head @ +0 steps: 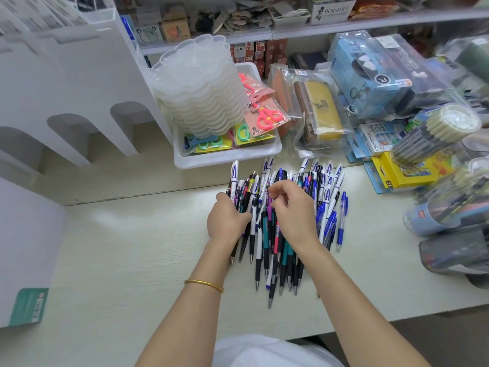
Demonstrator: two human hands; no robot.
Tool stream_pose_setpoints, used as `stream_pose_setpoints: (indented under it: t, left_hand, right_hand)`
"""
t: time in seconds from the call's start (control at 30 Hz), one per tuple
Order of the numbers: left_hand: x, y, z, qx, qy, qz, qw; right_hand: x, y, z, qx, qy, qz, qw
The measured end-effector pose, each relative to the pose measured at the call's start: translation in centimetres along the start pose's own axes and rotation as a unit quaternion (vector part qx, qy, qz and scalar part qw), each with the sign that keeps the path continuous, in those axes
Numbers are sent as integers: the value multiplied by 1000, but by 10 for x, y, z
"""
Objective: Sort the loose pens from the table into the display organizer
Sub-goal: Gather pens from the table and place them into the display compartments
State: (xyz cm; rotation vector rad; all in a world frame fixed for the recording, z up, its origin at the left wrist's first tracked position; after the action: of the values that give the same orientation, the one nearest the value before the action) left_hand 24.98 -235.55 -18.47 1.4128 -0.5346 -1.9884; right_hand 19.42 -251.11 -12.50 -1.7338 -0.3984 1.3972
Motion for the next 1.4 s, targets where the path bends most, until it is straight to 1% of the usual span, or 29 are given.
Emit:
stream_pose_setpoints:
  t: [0.13, 0.23, 0.37, 0.43, 0.53, 0.63, 0.73, 0.77, 0.8, 0.83, 0.87, 0.9, 0.93, 0.97, 1.0, 1.03, 1.1, 1.2, 1.27, 1.3, 1.4]
  left_hand:
    - [-8, -4, 5, 9, -10, 50, 999]
    - [-13, -4, 11, 30, -25, 121, 992]
    - [-34, -2, 18, 31, 6, 237, 971]
    - [-49, 1, 19, 28, 31, 298, 954]
    - [-78, 9, 17, 46, 74, 374, 923]
    - [-108, 24, 19, 84, 104, 429, 893]
    - [-133, 43, 27, 132, 114, 473, 864]
    - [-137, 48, 30, 145, 115, 478, 858]
    - [-140, 51, 33, 156, 115, 480, 856]
    - [-140, 54, 36, 163, 114, 479, 855]
    - [-139, 55, 39, 170, 112, 475, 856]
    - [-137, 55, 43, 178, 112, 472, 856]
    - [-136, 55, 46, 187, 112, 470, 855]
    - [-135, 55, 50, 198, 112, 470, 853]
    - [-134, 55, 52, 209, 111, 471, 850]
    - [-134, 56, 55, 220, 107, 470, 848]
    - [-132, 59, 60, 241, 99, 463, 847]
    - [-130, 59, 63, 257, 93, 467, 841]
    - [-127, 58, 62, 259, 76, 487, 830]
    - [-126, 58, 62, 261, 65, 496, 826]
    - [-120, 58, 61, 260, 48, 511, 818]
  right_hand:
    - [3, -4, 2, -7, -2, 11, 1000]
    - [4, -11, 3, -16, -4, -2, 1000]
    - [12, -23, 9, -20, -19, -50, 998]
    - [17, -28, 14, 5, -38, -101, 994]
    - [30, -36, 24, 60, -71, -190, 977]
    - [51, -39, 35, 125, -92, -244, 957]
    - [74, -39, 49, 203, -112, -273, 934]
    - [81, -39, 54, 242, -124, -298, 915]
    - [89, -40, 59, 287, -140, -348, 881]
    - [96, -43, 64, 328, -157, -422, 830]
    - [103, -47, 66, 360, -165, -499, 771]
    - [106, -52, 68, 380, -167, -562, 716]
    - [109, -57, 68, 392, -165, -603, 675]
    - [111, -61, 69, 403, -163, -627, 646]
    - [113, -64, 71, 412, -164, -639, 628]
    - [114, -67, 71, 416, -167, -645, 618]
    - [116, -69, 69, 411, -172, -647, 619]
    - [112, -66, 57, 384, -167, -638, 646]
    - [106, -62, 49, 372, -153, -631, 664]
    - [104, -60, 45, 370, -144, -630, 668]
    - [103, -60, 37, 359, -141, -646, 658]
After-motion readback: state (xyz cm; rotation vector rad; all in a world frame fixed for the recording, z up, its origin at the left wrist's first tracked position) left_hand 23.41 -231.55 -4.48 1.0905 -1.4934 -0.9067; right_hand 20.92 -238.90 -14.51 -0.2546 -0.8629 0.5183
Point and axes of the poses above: each hand's wrist, its own z-axis away from the middle knuckle, its own x-axis out of the palm, y = z × x, the point moved 8 cm from there along -z, towards the middle knuckle, and after that the axes turned 8 degrees about z, right-handed, at the moved point
